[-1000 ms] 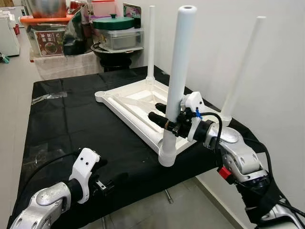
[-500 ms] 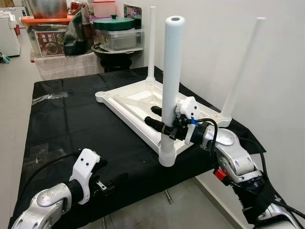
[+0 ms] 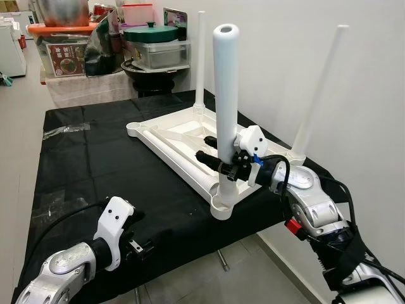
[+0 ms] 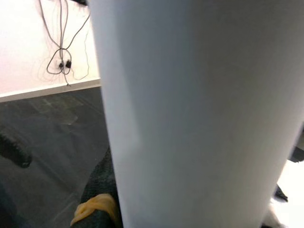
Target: Building children table
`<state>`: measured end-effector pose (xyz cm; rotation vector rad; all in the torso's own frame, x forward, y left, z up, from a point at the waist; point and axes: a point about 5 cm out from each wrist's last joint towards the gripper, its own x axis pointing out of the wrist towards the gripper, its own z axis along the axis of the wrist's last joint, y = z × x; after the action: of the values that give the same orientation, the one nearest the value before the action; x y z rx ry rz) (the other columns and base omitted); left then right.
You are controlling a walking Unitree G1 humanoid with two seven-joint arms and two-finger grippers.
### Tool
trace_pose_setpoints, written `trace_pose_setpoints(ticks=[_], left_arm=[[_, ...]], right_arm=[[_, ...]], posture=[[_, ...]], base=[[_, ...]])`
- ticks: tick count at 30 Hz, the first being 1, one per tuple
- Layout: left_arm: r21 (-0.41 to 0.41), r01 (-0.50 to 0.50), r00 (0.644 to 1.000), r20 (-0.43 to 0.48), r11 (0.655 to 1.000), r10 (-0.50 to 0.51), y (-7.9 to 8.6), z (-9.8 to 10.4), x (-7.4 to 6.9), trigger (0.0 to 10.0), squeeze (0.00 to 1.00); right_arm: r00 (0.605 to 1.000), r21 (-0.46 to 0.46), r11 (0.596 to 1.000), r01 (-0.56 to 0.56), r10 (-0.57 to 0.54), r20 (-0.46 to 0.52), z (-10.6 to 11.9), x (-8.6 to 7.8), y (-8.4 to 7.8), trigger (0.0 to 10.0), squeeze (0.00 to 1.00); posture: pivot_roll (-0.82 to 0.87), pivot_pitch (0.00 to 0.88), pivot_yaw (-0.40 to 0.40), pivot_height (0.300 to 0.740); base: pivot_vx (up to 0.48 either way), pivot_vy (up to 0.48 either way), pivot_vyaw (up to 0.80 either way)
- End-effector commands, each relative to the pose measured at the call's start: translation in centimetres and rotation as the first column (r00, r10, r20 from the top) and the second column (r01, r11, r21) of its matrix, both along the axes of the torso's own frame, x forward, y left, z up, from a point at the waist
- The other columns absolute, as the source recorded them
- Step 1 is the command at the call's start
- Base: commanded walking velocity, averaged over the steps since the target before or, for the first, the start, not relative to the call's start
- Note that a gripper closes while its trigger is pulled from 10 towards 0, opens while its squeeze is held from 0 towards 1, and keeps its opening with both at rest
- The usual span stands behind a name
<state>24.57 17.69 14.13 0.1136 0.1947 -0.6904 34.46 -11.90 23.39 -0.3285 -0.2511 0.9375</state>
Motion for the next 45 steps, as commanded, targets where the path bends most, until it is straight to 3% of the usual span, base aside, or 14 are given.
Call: trace_pose_setpoints(ticks=[1,19,29,33,41,45], left_arm=[[-0.018,0.008,1.0,-0.008,1.0,-0.008,-0.2,0.0,-0.1,10.0,0.0],[-0.021,0.0,1.0,-0.01,1.0,0.0,-0.2,0.1,0.0,10.0,0.0],[-0.026,0.001,1.0,-0.018,1.0,-0.002,-0.3,0.0,0.0,10.0,0.0],[-0.028,-0.003,1.0,-0.025,1.0,0.002,-0.1,-0.1,0.0,10.0,0.0],[-0.038,-0.011,0.999,-0.035,0.999,0.01,-0.3,-0.2,0.0,10.0,0.0],[-0.037,-0.019,0.999,-0.038,0.999,0.018,-0.2,-0.3,-0.1,10.0,0.0]], right_arm=[[0.999,0.034,0.999,0.005,-0.006,0.042,1.2,0.2,-0.1,0.0,0.0],[0.999,-0.026,0.999,-0.038,0.038,0.006,-1.4,-0.5,0.8,0.0,0.0],[0.995,0.013,0.996,-0.083,0.084,-0.047,-1.6,-0.9,0.9,0.0,0.0],[0.987,0.071,0.992,-0.104,0.111,-0.113,-1.8,-0.9,1.1,0.0,0.0],[0.965,0.257,0.966,-0.007,0.075,-0.252,-2.6,0.1,0.9,0.0,0.0],[0.954,0.293,0.956,0.013,0.076,-0.291,-3.4,-0.1,1.5,0.0,0.0]], posture=[[0.1,0.0,-0.037,0.74],[0.11,0.0,-0.039,0.74],[0.11,0.0,-0.041,0.74],[0.11,0.0,-0.044,0.74],[0.11,0.0,-0.049,0.74],[0.11,0.0,-0.05,0.74]], base=[[0.0,0.0,0.0],[0.0,0.0,0.0],[0.0,0.0,0.0],[0.0,0.0,0.0],[0.0,0.0,0.0],[0.0,0.0,0.0]])
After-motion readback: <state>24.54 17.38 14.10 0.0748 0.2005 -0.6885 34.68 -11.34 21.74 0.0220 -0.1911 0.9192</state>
